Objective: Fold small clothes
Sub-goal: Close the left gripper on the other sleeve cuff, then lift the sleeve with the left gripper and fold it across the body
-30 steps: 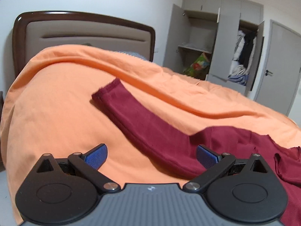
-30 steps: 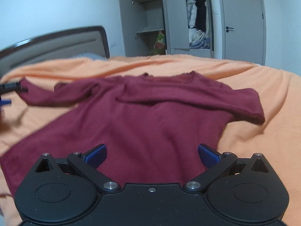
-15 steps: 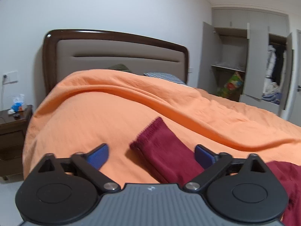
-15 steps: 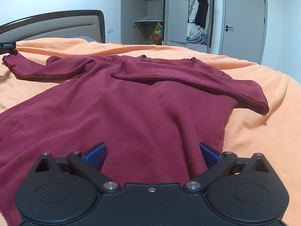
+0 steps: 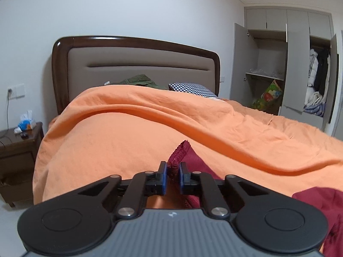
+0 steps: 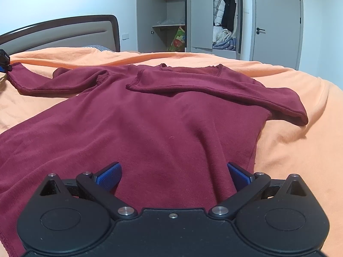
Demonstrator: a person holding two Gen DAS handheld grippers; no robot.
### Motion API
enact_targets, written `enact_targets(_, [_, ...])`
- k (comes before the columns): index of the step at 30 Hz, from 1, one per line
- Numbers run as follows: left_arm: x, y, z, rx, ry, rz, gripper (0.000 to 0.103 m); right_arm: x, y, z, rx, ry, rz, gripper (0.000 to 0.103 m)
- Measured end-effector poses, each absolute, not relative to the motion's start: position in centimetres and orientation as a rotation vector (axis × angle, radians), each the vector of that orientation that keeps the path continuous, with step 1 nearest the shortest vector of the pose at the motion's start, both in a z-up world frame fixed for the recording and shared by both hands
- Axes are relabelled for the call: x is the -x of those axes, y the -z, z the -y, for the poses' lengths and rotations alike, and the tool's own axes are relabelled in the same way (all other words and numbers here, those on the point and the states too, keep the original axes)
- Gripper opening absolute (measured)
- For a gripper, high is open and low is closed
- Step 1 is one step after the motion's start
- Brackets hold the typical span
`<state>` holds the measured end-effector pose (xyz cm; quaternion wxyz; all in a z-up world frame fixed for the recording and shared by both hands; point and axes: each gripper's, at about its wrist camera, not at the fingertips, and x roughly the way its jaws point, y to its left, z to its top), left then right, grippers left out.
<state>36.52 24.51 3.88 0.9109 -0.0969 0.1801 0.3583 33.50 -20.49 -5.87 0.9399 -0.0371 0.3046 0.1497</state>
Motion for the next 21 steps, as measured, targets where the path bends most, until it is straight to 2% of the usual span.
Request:
enact_targets(8, [-36.9,-8.4,-23.5,0.133,-0.682,-0.277,0.009,-33.9,4.9,21.8,-0.019,-0.329,-0.621,0.103])
enact_targets(16, [-39.2,-16.5,-20.6,0.088,-0.591,-0.083,0.009,-33.7,4.5,22.8,-0.090,-0.339,-0.611,0.103])
enact_targets(21, [-42.5,-21.7,-15.6,0.011,-0.434,0.061,0.009,-33.2,3.6,23.7,-0.124,-0.329,-0.583,0.103])
